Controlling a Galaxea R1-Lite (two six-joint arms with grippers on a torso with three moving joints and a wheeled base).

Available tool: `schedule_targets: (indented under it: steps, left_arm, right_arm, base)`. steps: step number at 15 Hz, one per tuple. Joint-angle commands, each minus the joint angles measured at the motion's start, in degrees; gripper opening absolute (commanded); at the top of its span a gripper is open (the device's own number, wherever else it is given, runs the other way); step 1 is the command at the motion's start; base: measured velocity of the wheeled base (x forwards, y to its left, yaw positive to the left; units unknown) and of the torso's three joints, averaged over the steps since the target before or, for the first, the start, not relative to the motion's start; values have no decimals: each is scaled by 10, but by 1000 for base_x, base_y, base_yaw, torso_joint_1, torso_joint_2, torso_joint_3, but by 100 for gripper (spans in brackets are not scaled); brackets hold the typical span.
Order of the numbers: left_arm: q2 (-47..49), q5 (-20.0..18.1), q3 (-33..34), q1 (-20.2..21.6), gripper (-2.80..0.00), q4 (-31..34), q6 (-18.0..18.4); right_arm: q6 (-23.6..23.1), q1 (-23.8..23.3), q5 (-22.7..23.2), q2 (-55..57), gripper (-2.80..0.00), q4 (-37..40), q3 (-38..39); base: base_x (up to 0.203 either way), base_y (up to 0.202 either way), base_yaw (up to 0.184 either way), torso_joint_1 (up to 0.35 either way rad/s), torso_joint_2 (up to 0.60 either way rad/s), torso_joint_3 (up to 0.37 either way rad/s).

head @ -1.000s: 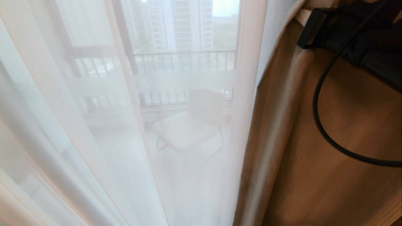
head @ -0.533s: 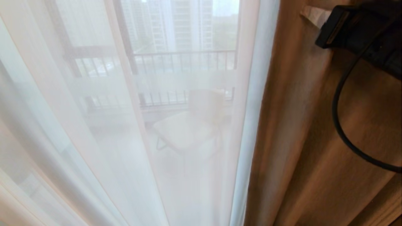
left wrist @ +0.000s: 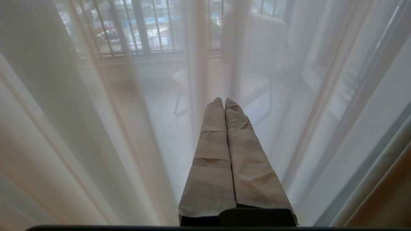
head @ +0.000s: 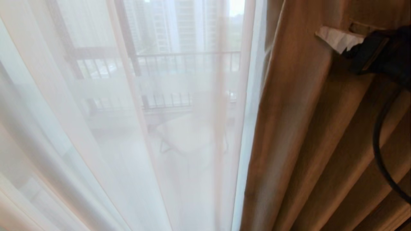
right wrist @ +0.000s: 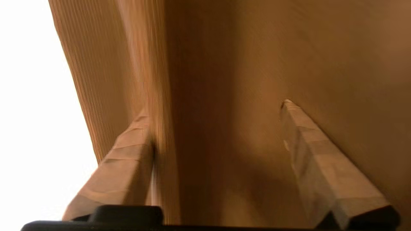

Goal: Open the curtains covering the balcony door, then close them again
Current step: Close the outer curtains on both sides

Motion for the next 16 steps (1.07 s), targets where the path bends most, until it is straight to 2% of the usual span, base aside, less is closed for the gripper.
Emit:
schedule_targets:
  steps: [1,6,11,12,16]
  left_arm:
    - [0,0,0,0,-280,0,0]
    - [0,1,0,0,-280,0,0]
    - [0,0,0,0,-280,0,0]
    - [0,0,0,0,-280,0,0]
    - [0,0,0,0,-280,0,0]
  right_arm:
    - [0,0,0,-82,0,-1,66]
    - [-2,0,0,-220,0,18,203]
    - [-2,0,-1,-292,0,54,255]
    - [-2,0,-1,-297,-280,54,261]
    - [-2,-9,-2,-321,-280,64,284]
  base:
    - [0,0,0,0,0,0]
    - [0,0,0,0,0,0]
    - [0,0,0,0,0,0]
    - [0,0,0,0,0,0]
    - [0,0,0,0,0,0]
